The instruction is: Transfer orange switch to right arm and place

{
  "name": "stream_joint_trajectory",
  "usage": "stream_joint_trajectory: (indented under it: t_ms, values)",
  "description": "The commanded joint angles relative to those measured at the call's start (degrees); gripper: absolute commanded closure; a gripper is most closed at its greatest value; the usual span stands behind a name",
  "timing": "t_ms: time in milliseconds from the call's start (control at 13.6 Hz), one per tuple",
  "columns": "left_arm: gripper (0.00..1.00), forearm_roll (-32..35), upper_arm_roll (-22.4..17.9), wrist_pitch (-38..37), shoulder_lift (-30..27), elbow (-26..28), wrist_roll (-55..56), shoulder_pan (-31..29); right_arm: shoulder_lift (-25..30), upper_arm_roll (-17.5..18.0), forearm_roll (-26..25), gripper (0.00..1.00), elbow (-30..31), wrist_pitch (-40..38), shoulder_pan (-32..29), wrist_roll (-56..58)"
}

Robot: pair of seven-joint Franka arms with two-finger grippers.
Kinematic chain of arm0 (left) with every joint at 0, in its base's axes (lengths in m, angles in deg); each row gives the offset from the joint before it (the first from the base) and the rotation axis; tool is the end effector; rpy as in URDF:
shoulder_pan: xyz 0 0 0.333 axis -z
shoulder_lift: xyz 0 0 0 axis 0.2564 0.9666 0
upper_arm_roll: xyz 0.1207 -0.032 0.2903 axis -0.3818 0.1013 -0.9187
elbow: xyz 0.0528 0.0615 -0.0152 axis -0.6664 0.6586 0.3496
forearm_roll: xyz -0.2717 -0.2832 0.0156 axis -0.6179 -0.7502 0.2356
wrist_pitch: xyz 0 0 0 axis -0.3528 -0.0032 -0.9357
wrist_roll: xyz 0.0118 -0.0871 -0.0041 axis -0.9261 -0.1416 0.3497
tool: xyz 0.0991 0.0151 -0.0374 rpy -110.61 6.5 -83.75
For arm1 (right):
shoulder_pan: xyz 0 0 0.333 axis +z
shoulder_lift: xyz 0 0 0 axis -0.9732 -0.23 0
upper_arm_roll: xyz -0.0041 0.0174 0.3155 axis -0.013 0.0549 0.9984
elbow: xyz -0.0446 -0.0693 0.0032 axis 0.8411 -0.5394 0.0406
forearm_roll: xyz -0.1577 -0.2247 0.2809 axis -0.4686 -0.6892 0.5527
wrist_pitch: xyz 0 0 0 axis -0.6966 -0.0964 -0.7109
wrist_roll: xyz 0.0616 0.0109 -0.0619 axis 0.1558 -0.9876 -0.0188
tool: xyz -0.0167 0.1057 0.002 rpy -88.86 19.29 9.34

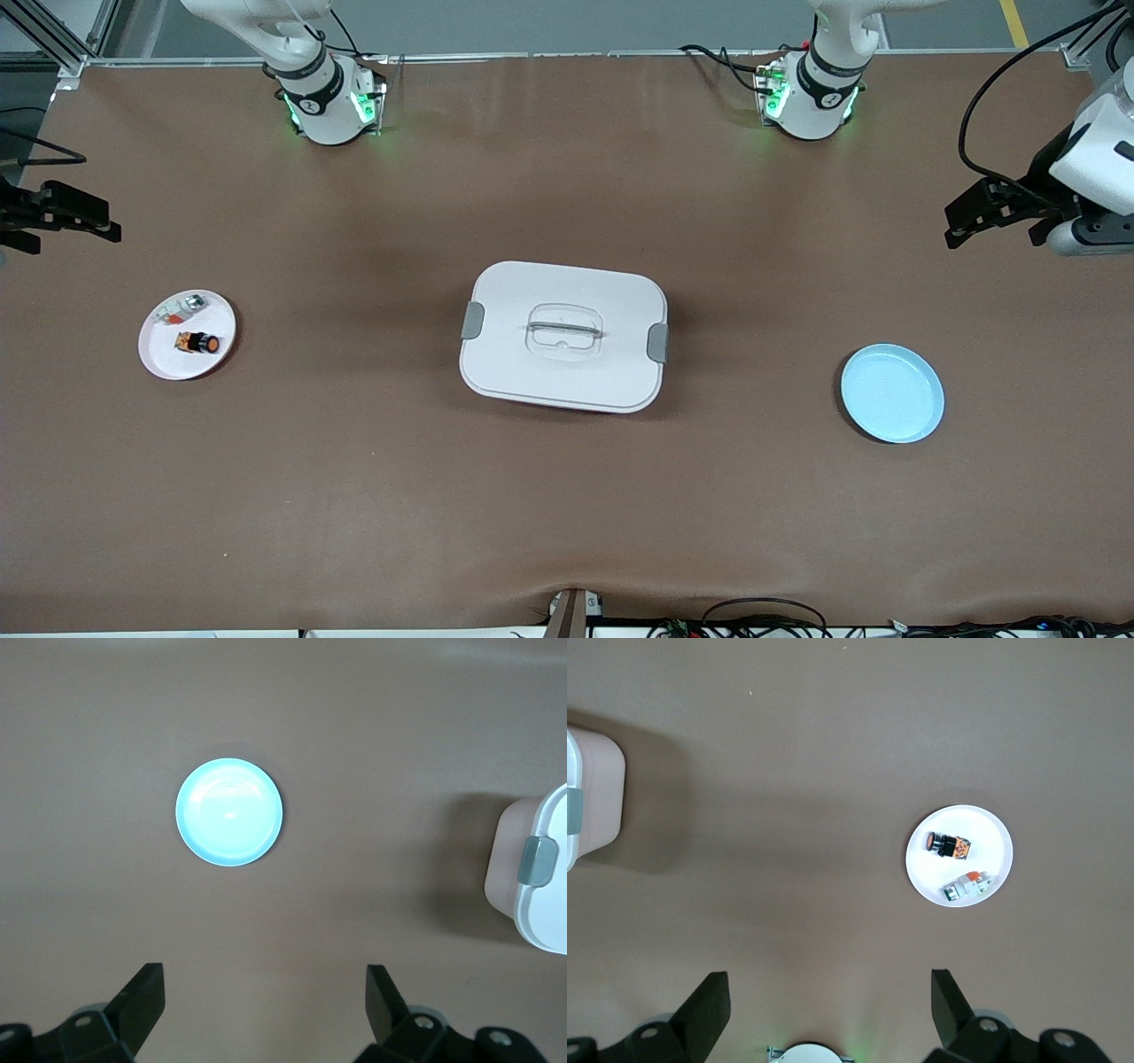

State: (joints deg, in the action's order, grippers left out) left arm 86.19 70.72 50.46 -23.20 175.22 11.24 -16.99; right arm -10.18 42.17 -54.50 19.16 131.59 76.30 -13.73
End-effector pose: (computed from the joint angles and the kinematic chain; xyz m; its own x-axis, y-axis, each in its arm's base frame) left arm 0.5540 -0.0585 0.6381 0.9989 0.0141 0.0450 0.0151 -0.9996 -0.0221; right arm 0.5690 -0.0369 0.6377 0.9852 0.1333 -0.1079 0.1301 -0.9908 -0.0362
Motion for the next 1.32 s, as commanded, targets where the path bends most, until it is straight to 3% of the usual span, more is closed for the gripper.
stream_joint_trajectory:
  t_ms: [0, 441, 1249]
  values:
    - [0.0, -1.2, -0.4, 1.0, -1.4, 1.2, -1.5, 0.0, 7.5, 0.2, -0.5, 0.0, 10.0, 5.7, -0.3, -0.1]
    - [0.0, -1.2, 0.0, 1.0, -1.4, 1.2, -1.5, 0.0, 10.2, 0.2, 0.0, 0.0, 13.0, 6.5, -1.4, -0.4]
    - [0.0, -1.5, 0.2, 0.0, -1.2, 0.1, -5.3, 0.4, 12.1, -0.2, 1.5, 0.0, 12.7, 6.0, -1.6, -5.7]
